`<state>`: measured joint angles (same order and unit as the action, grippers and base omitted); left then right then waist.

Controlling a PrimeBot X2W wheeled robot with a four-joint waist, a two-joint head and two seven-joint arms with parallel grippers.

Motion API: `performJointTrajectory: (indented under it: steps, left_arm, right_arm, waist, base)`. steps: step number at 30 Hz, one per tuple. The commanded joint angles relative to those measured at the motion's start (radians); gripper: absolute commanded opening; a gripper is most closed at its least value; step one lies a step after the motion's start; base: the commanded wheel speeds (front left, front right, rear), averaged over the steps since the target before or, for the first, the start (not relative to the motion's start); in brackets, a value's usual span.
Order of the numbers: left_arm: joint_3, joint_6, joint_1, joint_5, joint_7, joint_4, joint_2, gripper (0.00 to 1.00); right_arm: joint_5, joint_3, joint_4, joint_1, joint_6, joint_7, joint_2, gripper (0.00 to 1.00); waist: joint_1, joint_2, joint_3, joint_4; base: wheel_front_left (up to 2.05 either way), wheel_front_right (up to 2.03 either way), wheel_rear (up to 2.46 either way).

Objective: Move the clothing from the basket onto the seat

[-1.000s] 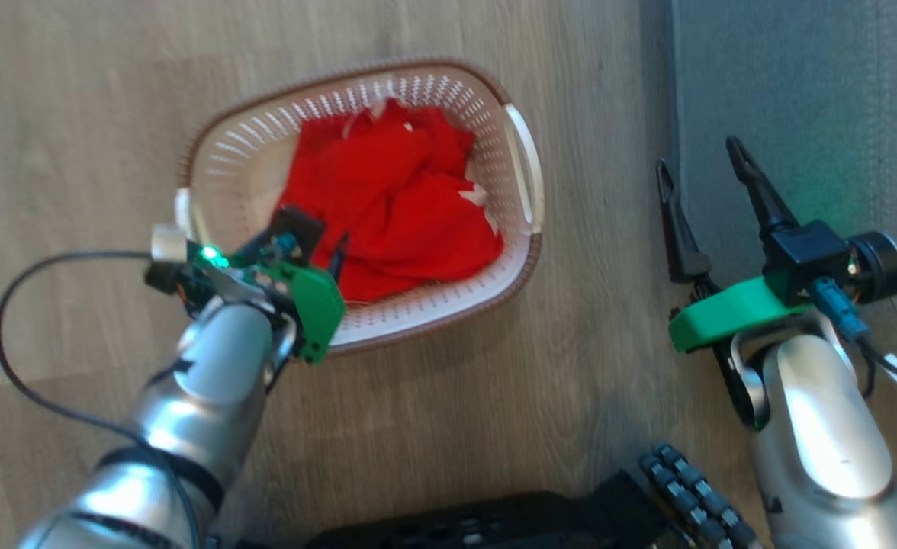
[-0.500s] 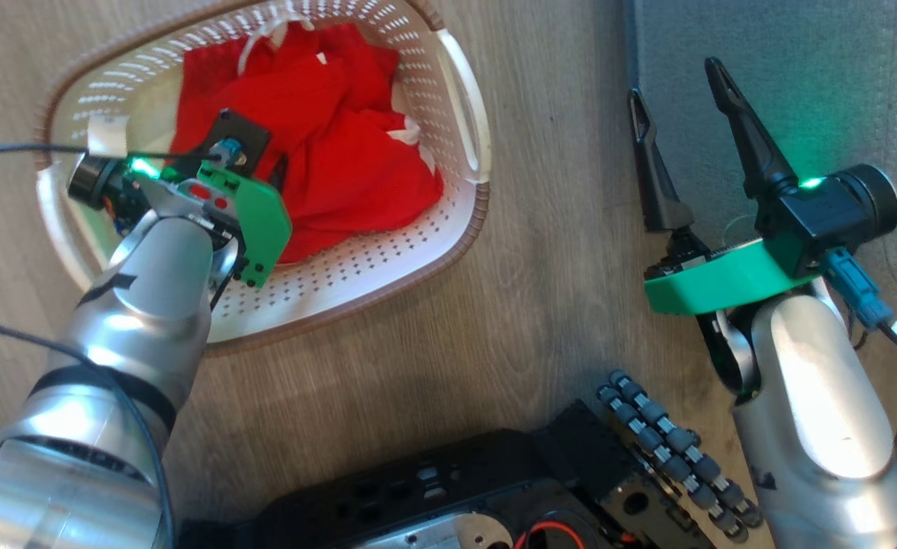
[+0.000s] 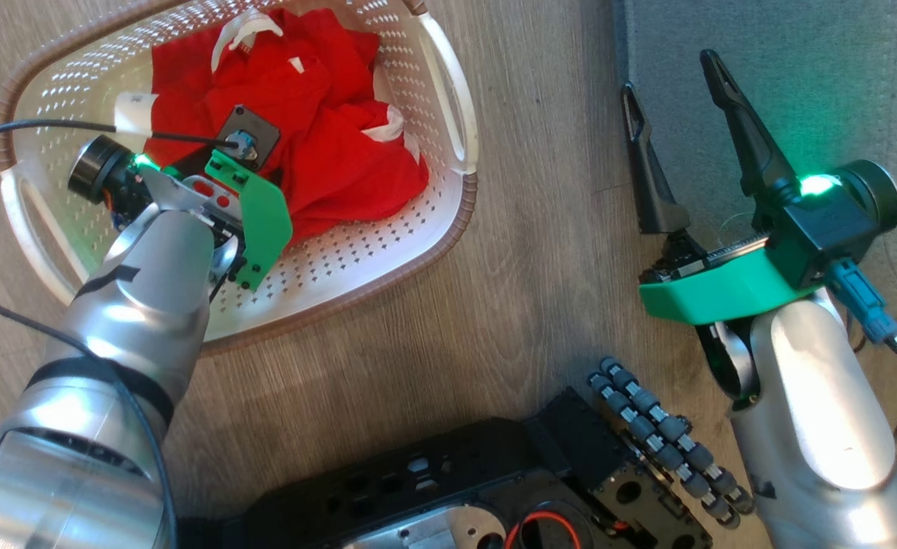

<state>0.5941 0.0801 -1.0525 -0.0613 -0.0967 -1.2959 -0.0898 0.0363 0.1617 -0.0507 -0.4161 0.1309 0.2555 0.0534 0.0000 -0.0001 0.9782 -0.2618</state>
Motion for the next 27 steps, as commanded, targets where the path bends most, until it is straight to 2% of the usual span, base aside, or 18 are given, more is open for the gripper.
performJointTrajectory:
  steps: [1, 2, 3, 4, 16, 27]
  left_arm:
    - [-0.001, 0.008, 0.013, -0.003, -0.003, 0.006, -0.018, 0.63]
    - [0.001, 0.011, 0.014, -0.005, -0.002, 0.006, -0.018, 0.47]
    - [0.002, 0.014, 0.015, -0.008, 0.000, 0.006, -0.019, 0.47]
    - [0.004, 0.017, 0.015, -0.009, 0.001, 0.006, -0.020, 0.00]
    - [-0.015, 0.026, 0.006, -0.066, -0.088, 0.005, -0.017, 0.00]
    - [-0.035, 0.006, 0.069, -0.111, -0.162, 0.028, -0.003, 0.00]
  right_arm:
    - [-0.001, 0.013, 0.027, 0.060, 0.000, 0.006, -0.003, 1.00]
    - [-0.001, 0.012, 0.026, 0.059, 0.000, 0.006, -0.003, 1.00]
    - [0.003, 0.011, 0.025, 0.057, 0.000, 0.006, -0.003, 1.00]
    - [0.006, 0.010, 0.024, 0.055, 0.000, 0.006, -0.003, 1.00]
    - [0.046, 0.014, 0.004, -0.001, 0.000, 0.006, -0.003, 1.00]
    - [0.067, 0.017, -0.066, -0.010, 0.000, 0.006, -0.003, 1.00]
  waist:
    - [0.0000, 0.0001, 0.002, 0.003]
    - [0.0000, 0.0001, 0.002, 0.005]
    - [0.0000, 0.0001, 0.002, 0.006]
    - [0.0000, 0.0001, 0.003, 0.008]
    - [0.0000, 0.0001, -0.018, 0.033]
    - [0.0000, 0.0001, -0.219, 0.074]
  base:
    - [0.00, 0.00, 0.00]
    - [0.00, 0.00, 0.00]
    - [0.00, 0.00, 0.00]
    - [0.00, 0.00, 0.00]
    - [0.00, 0.00, 0.00]
    - [0.00, 0.00, 0.00]
